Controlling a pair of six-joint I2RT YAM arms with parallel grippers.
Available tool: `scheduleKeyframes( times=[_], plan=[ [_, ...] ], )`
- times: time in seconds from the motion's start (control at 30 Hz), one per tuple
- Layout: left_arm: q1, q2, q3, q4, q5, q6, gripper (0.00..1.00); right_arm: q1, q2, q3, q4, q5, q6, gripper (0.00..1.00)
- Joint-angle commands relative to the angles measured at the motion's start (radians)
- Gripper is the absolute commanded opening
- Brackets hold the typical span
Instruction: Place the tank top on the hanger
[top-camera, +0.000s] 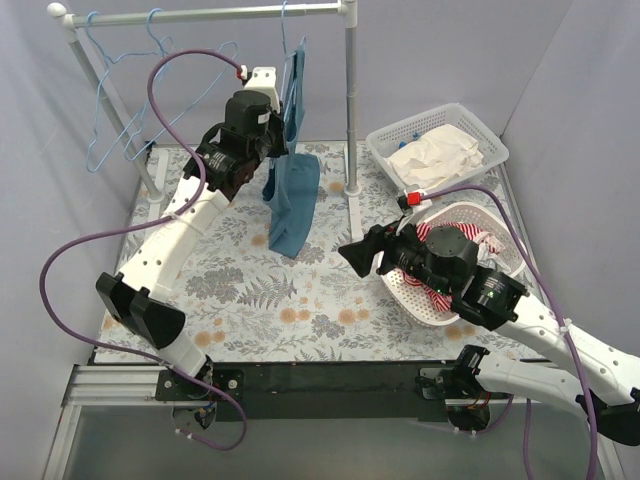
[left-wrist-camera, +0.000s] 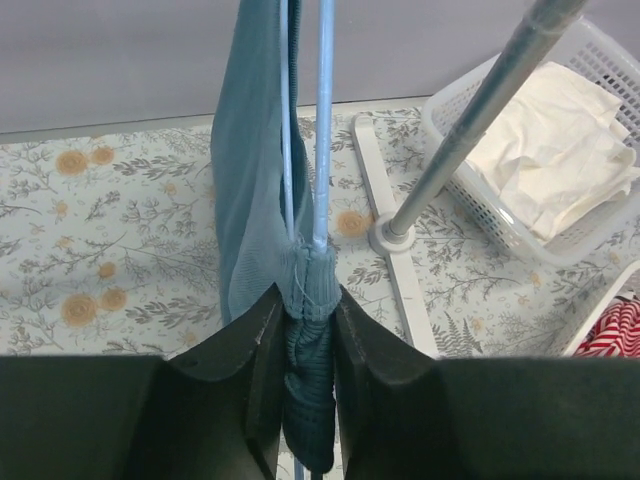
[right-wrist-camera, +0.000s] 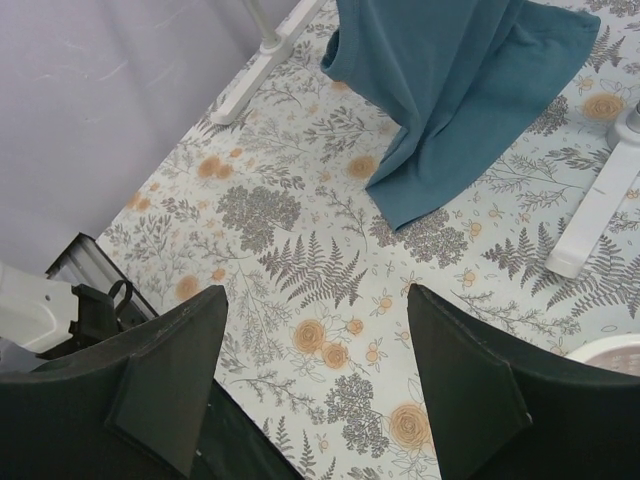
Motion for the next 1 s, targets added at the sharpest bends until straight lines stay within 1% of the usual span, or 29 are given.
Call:
scheduleKeyframes(
  times=[0.0,0.03,0.07,0.13,0.17,0.2,0.23,0.27,0.37,0.4,0.5,0.53,0.6,0.63,0.73,0.77,0.83,0.87,0.97],
  plan=[
    [0.000,-0.118,-0.026,0.056,0.034,-0.006,0.27,0.003,-0.002,-0.006,0.010,0.000,0.003,0.80],
    [0.000,-0.125,-0.026,0.050,0.034,-0.001,0.38,0.002,0.001,-0.004,0.008,-0.002,0.004,0.80],
    [0.000,-0.137,-0.026,0.048,0.035,0.002,0.44,0.002,0.005,-0.004,0.010,-0.005,0.004,0.80],
    [0.000,-0.151,-0.023,0.040,0.031,0.004,0.64,0.003,0.010,-0.004,0.011,-0.005,0.004,0.81],
    [0.000,-0.167,-0.022,0.036,0.032,0.004,0.79,0.003,0.012,-0.006,0.011,-0.003,0.003,0.81],
    [0.000,-0.175,-0.017,0.036,0.035,0.002,0.88,0.003,0.013,-0.009,0.010,0.001,0.003,0.81],
    [0.000,-0.184,-0.016,0.027,0.040,-0.007,0.96,0.002,0.013,-0.014,0.011,0.003,0.001,0.83],
    [0.000,-0.195,-0.017,0.021,0.046,-0.019,0.98,0.003,0.016,-0.020,0.011,0.009,0.001,0.84],
    [0.000,-0.241,-0.052,-0.012,0.049,-0.053,0.98,0.003,0.018,-0.032,0.011,0.026,-0.005,0.85],
    [0.000,-0.282,-0.077,-0.013,0.051,-0.077,0.98,0.003,0.018,-0.040,0.010,0.032,-0.007,0.85],
    [0.000,-0.364,-0.221,0.017,0.077,-0.116,0.98,0.003,0.018,-0.058,0.013,0.044,-0.011,0.86],
    [0.000,-0.422,-0.300,0.037,0.084,-0.128,0.98,0.005,0.018,-0.061,0.013,0.047,-0.013,0.86],
    [0.000,-0.480,-0.371,0.051,0.103,-0.154,0.98,0.002,0.019,-0.070,0.013,0.058,-0.016,0.87],
    [0.000,-0.529,-0.444,0.056,0.103,-0.182,0.98,0.003,0.021,-0.081,0.013,0.064,-0.017,0.88],
    [0.000,-0.594,-0.567,0.073,0.123,-0.206,0.98,0.003,0.025,-0.106,0.017,0.083,-0.016,0.90],
    [0.000,-0.626,-0.642,0.077,0.126,-0.222,0.98,0.003,0.027,-0.112,0.019,0.090,-0.016,0.91],
    [0.000,-0.658,-0.712,0.086,0.149,-0.251,0.98,0.003,0.025,-0.138,0.031,0.095,-0.007,0.93],
    [0.000,-0.689,-0.780,0.088,0.149,-0.289,0.98,0.003,0.024,-0.147,0.034,0.101,-0.002,0.95],
    [0.000,-0.740,-0.871,0.094,0.129,-0.360,0.98,0.003,0.019,-0.187,0.042,0.121,0.018,0.99]
  ],
)
